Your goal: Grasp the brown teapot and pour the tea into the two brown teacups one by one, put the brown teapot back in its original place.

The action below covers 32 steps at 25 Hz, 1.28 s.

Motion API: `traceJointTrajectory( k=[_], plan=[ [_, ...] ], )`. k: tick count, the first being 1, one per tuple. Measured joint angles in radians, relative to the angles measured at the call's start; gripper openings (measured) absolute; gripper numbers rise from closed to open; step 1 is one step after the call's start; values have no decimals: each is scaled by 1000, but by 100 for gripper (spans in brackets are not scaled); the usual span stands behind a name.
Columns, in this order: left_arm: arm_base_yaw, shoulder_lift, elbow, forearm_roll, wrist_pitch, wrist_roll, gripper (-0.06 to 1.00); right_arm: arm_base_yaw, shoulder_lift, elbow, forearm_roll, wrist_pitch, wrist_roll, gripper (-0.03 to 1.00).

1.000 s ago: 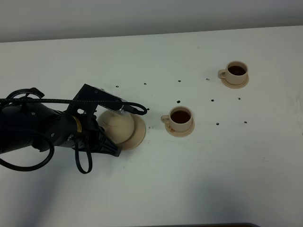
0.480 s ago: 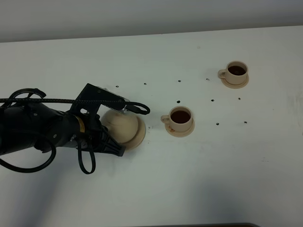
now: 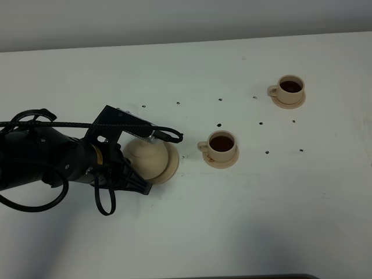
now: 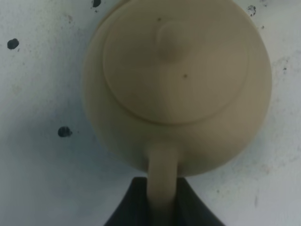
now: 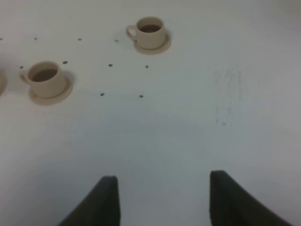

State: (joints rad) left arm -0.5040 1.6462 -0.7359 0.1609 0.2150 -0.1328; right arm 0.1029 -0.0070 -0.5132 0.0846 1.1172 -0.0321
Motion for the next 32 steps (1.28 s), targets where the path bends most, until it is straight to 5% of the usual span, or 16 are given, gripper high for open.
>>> traceJointTrajectory(
  k=[12,24,32],
  plan=[
    [0,0,0,-1,7,0,17,0,0,0,0,0,0,42],
    [0,0,0,-2,12,-16,54,0,0,0,0,0,0,42],
    [0,-102,0,-8,11,-18,57,0,0,0,0,0,0,42]
  ],
)
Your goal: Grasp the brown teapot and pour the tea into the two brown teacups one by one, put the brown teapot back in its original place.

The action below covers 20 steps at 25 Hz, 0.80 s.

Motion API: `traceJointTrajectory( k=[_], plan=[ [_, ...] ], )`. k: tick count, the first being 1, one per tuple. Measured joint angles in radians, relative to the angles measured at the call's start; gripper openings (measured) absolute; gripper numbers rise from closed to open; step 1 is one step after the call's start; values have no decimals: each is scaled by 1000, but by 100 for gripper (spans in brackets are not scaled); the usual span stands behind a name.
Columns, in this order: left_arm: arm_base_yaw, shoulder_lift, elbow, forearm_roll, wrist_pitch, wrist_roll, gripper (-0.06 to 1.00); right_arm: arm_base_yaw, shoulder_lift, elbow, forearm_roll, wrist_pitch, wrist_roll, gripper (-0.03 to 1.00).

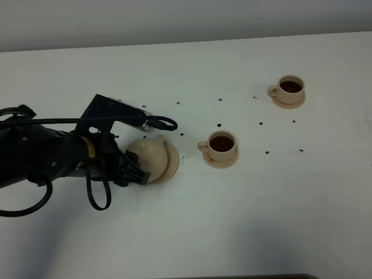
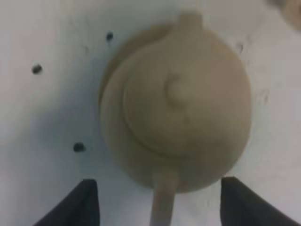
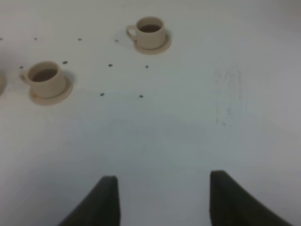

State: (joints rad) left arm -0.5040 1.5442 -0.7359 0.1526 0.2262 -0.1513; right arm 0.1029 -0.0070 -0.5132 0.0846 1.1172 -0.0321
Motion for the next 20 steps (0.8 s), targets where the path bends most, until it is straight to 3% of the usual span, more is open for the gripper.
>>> traceJointTrajectory(
  k=[9,16,20],
  plan=[
    [80,-34,-39,8,19,29,57,0,0,0,0,0,0,42],
    [197,-70,-39,8,2,48,57,0,0,0,0,0,0,42],
    [307,-148,-39,8,2,53,57,0,0,0,0,0,0,42]
  ],
)
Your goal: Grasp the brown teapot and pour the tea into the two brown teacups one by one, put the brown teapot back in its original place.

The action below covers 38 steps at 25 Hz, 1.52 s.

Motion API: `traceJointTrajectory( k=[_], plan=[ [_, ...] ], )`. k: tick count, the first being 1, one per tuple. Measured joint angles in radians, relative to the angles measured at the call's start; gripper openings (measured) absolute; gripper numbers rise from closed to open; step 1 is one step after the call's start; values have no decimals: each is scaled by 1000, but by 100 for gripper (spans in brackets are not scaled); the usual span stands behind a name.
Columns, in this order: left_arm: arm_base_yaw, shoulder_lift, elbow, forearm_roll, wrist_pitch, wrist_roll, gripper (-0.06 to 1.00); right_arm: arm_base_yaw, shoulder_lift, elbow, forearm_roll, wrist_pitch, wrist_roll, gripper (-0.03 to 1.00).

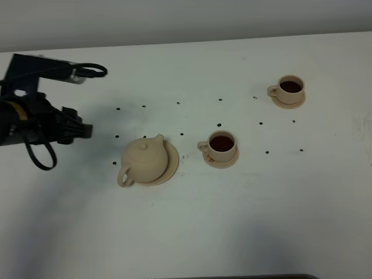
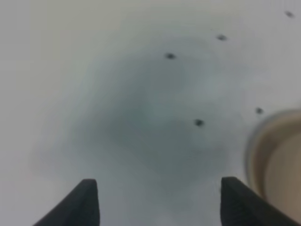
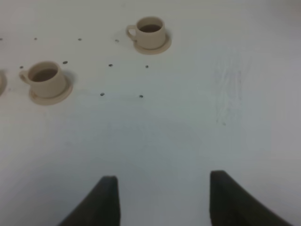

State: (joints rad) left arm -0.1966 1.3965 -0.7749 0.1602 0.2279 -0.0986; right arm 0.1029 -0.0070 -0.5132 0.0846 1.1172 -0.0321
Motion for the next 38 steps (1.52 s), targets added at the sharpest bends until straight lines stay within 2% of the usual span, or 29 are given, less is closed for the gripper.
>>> traceJointTrajectory(
  k=[5,8,10,13,20,29,33,38],
  plan=[
    [149,-146,0,1,17,7,57,0,0,0,0,0,0,42],
    [232,-246,0,13,97,51,57,0,0,0,0,0,0,42],
    [257,-321,3,12,140,61,57,0,0,0,0,0,0,42],
    [263,-435,11,-9,182,70,57,0,0,0,0,0,0,42],
    [263,-657,40,-39,423,124,57,0,0,0,0,0,0,42],
    [263,-926,115,-142,678,203,57,0,0,0,0,0,0,42],
    [263,-1037,121,-181,769,205,57,0,0,0,0,0,0,42],
    [262,-1157,131,-226,823,191,57,0,0,0,0,0,0,42]
  ],
)
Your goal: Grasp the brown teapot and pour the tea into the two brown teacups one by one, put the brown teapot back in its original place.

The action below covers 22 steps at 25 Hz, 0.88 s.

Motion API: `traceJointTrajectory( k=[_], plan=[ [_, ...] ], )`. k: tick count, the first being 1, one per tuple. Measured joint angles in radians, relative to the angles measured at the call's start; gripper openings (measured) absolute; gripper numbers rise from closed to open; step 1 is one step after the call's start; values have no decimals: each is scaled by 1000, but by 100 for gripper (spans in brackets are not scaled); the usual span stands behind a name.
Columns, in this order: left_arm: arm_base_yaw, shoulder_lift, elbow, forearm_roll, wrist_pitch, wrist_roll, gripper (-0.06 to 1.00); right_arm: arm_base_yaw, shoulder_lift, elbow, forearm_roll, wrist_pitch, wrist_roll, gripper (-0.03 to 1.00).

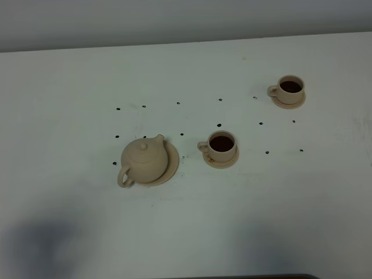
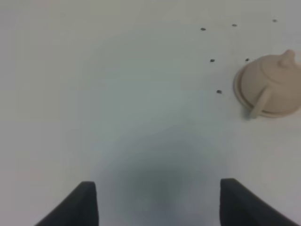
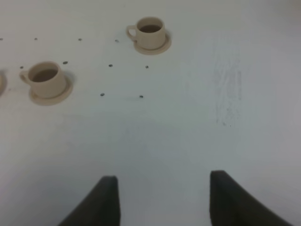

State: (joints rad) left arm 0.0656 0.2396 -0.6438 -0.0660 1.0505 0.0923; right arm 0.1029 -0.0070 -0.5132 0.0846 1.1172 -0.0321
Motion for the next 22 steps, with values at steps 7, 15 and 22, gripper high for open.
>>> traceJointTrajectory(
  k=[7,15,22],
  plan=[
    [-10,-166,109,-24,27,-1,57,0,0,0,0,0,0,42],
    [-57,-239,137,-44,31,41,57,0,0,0,0,0,0,42],
    [-80,-239,139,-11,31,-11,52,0,0,0,0,0,0,42]
  ],
)
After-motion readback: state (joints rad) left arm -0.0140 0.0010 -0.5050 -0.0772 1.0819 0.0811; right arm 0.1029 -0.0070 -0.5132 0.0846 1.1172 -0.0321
